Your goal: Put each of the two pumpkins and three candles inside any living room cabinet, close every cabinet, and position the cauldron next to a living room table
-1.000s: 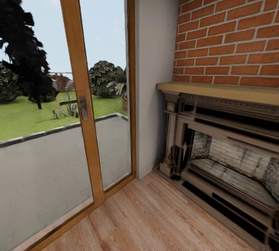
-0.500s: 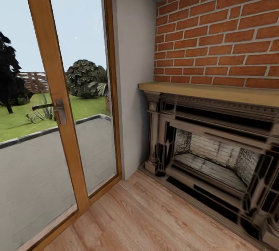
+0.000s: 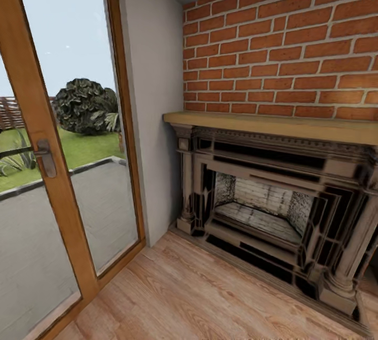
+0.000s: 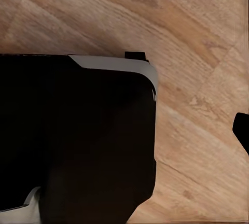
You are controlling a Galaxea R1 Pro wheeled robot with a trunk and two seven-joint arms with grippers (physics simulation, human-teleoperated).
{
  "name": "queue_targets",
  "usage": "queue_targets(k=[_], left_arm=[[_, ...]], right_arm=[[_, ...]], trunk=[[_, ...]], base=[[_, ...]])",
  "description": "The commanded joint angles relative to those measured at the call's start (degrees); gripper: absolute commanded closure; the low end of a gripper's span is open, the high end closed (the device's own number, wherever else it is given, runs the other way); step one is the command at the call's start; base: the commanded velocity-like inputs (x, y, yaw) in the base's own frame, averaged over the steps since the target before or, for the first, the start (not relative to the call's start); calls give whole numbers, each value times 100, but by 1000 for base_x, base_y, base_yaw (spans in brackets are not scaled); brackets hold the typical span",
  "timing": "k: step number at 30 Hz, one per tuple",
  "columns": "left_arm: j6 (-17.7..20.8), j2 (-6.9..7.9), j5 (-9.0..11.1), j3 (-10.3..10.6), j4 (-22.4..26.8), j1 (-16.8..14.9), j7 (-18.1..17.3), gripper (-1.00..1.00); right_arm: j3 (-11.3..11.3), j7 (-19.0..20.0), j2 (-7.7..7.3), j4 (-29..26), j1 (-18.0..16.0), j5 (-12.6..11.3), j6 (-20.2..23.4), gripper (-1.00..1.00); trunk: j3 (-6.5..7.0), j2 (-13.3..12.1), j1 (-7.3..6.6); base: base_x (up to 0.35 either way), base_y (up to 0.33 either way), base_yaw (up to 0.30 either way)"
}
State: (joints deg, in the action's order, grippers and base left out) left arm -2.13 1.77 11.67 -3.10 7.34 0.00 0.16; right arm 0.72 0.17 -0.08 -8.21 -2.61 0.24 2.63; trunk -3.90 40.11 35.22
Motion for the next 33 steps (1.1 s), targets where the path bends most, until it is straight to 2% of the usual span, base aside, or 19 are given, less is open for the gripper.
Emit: queue_targets(k=[1,12,33], left_arm=[[-10,-2,11,-27,5,0,2,-100],[-9,-2,11,-24,5,0,2,-100],[-9,-2,11,-24,5,0,2,-100]], right_arm=[[7,1,-1,-8,-3,3,28,-100],[7,0,-8,-12,-3,3,28,-100],[2,5,-9,-8,-3,3,28,-100]], trunk=[[7,-34,-21],[194,-475,-263],[649,-1318,-724]], base=[[0,0,-296],[0,0,-296],[0,0,-295]])
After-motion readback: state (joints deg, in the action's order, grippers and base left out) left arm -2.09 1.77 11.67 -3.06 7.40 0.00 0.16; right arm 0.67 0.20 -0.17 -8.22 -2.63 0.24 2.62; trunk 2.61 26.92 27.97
